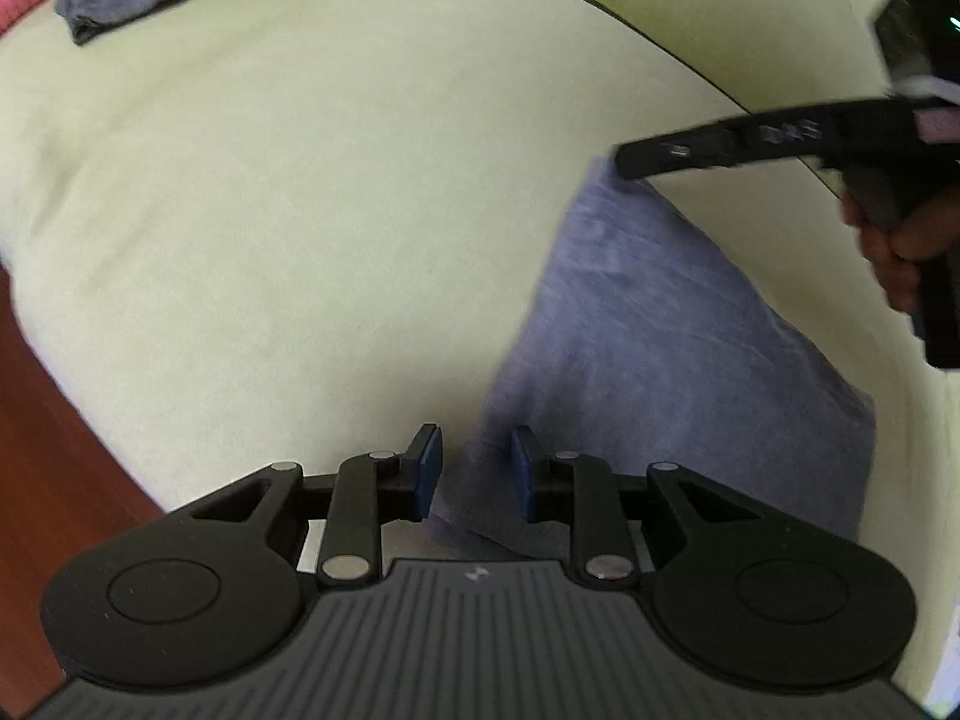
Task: Fold clothes
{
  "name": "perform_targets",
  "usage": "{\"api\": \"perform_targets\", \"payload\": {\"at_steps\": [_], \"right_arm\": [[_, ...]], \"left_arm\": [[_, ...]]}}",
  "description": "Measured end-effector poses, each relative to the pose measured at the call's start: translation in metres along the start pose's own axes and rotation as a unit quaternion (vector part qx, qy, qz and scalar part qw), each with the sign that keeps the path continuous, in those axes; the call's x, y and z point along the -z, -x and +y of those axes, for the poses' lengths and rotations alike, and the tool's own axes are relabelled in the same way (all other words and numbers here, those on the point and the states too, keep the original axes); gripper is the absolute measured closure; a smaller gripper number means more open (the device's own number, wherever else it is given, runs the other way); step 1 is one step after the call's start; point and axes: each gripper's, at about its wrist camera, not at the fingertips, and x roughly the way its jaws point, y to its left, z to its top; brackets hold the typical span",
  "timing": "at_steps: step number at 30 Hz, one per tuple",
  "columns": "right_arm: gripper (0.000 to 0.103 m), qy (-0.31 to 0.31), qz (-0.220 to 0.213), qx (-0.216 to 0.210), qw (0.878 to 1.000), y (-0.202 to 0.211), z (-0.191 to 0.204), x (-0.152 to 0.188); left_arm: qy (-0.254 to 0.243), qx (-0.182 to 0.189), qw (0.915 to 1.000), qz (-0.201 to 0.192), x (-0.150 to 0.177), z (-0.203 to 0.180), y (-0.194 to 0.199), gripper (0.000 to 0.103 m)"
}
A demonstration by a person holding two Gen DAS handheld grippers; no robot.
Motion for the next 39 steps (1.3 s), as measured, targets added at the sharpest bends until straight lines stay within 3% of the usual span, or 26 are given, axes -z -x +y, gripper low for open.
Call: {"api": "perform_targets", "payload": {"at_steps": [1,6,10,12,14,16,22,24,25,27,32,34,36,39], "right_arm": [[0.102,0.005,0.003,0.002,1.0,-0.005,0.001,-0.002],[0.103,0.03,-0.021,0.014,0.999,-0.005,0.008,-0.003],[0.103,0.002,-0.021,0.038,0.999,-0.009,-0.004,0.001],[0.102,-0.022,-0.019,0.031,0.999,-0.012,-0.009,0.003],[0.092,-0.073,-0.016,0.001,0.997,-0.012,-0.015,0.002],[0.08,-0.074,-0.017,-0.001,0.997,-0.01,-0.015,0.0],[0.078,-0.061,0.001,0.001,0.998,-0.023,-0.007,-0.013],[0.087,-0.055,0.008,0.004,0.998,-0.029,-0.003,-0.017],[0.103,-0.043,0.007,0.001,0.999,-0.032,0.001,-0.019],[0.103,-0.004,0.003,0.015,1.0,-0.031,0.014,-0.02],[0.103,0.016,-0.024,0.043,0.999,-0.021,0.018,-0.019],[0.103,0.0,-0.024,0.063,0.998,-0.023,0.009,-0.018],[0.103,-0.053,-0.017,0.047,0.997,-0.024,-0.008,-0.016],[0.095,-0.072,-0.028,0.024,0.997,-0.014,-0.011,-0.014]], "left_arm": [[-0.015,-0.007,0.9999,-0.002,0.0,-0.002,-0.001,0.088],[-0.034,-0.02,0.9991,-0.011,0.007,-0.006,-0.002,0.093],[-0.027,-0.021,0.9993,-0.013,0.011,-0.004,-0.003,0.093],[-0.021,-0.019,0.9995,-0.012,0.011,-0.003,-0.004,0.092],[-0.019,-0.018,0.9996,-0.012,0.009,-0.002,-0.006,0.092],[-0.018,-0.017,0.9996,-0.013,0.007,0.0,-0.005,0.092],[-0.013,-0.017,0.9996,-0.019,0.007,0.002,-0.007,0.092],[-0.013,-0.016,0.9996,-0.021,0.007,0.003,-0.006,0.092],[-0.014,-0.016,0.9996,-0.022,0.008,0.002,-0.004,0.092],[-0.015,-0.015,0.9995,-0.023,0.01,0.004,0.005,0.091],[-0.016,-0.015,0.9993,-0.03,0.012,0.005,0.011,0.091],[-0.015,-0.015,0.9993,-0.032,0.013,0.005,0.011,0.091],[-0.015,-0.015,0.9992,-0.033,0.014,0.006,0.011,0.091],[-0.014,-0.014,0.9992,-0.034,0.015,0.008,0.012,0.091]]}}
